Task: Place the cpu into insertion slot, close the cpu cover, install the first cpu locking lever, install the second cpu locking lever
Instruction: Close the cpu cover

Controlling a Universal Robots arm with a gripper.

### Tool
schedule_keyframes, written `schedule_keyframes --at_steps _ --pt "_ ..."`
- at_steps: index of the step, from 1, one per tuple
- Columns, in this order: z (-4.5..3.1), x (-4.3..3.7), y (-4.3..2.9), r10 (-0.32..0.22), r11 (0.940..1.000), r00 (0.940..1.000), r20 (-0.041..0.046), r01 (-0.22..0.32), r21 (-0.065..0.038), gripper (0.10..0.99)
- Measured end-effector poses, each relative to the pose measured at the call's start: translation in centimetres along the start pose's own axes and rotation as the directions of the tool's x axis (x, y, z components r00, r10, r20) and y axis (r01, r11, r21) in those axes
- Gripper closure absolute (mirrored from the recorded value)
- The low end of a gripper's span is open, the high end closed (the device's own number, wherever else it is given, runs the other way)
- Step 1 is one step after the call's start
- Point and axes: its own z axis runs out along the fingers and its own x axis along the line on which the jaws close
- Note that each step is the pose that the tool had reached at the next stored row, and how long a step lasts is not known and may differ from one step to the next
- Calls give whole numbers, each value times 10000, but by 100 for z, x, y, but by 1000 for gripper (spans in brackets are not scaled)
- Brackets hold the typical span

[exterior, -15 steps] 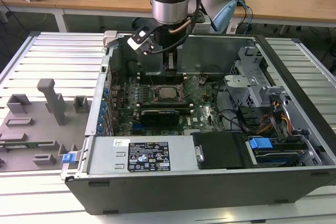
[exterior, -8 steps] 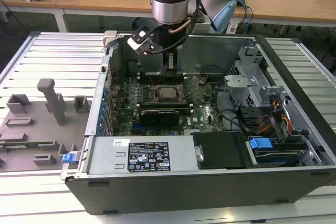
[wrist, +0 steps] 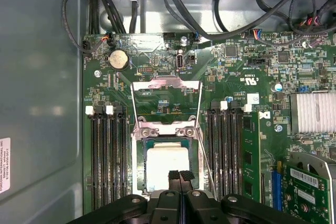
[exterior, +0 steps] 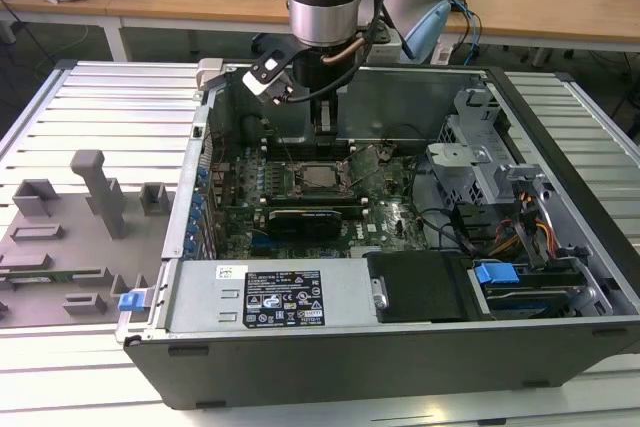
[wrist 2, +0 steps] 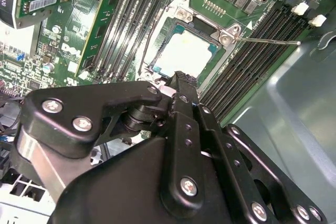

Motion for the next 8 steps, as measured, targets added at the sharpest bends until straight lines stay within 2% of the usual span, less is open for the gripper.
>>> schedule_keyframes --at_steps 3,8 --pt "-46 -1 3 1 10000 10000 -2 -1 -2 980" --pt "-48 -1 6 1 10000 10000 -2 -1 -1 980"
